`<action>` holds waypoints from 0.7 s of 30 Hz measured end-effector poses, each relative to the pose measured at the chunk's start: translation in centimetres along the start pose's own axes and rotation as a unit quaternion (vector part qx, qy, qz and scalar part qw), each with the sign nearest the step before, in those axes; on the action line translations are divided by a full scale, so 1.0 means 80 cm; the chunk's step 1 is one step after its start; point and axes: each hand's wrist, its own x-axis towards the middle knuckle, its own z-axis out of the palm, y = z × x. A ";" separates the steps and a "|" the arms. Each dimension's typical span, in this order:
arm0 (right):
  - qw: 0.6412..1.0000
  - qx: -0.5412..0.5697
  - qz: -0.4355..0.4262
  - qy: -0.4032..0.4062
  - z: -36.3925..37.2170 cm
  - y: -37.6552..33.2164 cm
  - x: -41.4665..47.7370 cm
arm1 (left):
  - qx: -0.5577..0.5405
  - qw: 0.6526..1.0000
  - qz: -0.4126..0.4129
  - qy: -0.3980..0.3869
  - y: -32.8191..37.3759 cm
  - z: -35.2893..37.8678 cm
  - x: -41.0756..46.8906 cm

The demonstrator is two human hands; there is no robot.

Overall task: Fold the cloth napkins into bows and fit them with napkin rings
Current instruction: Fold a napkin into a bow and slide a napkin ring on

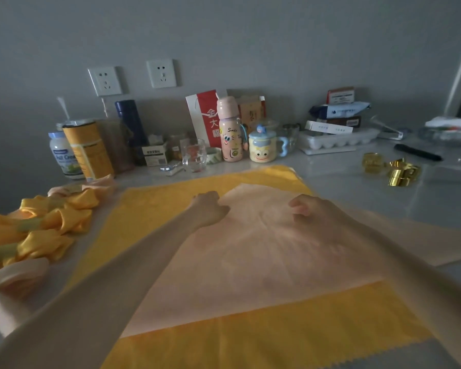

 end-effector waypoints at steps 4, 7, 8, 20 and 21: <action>0.997 -0.071 -0.004 -0.022 -0.008 0.001 0.049 | -0.084 0.993 -0.081 -0.031 0.009 -0.005 0.043; 0.992 -0.108 0.029 -0.065 -0.005 0.001 0.092 | -0.071 0.988 -0.101 -0.093 0.021 -0.014 0.068; 0.988 -0.129 0.040 -0.074 -0.003 0.000 0.101 | -0.062 0.989 -0.091 -0.103 0.026 -0.016 0.072; 0.982 -0.122 0.088 -0.112 -0.010 0.030 0.152 | -0.309 0.932 -0.142 -0.121 0.031 -0.014 0.106; 0.979 -0.130 0.096 -0.124 -0.014 0.030 0.153 | -0.304 0.933 -0.142 -0.128 0.033 -0.016 0.104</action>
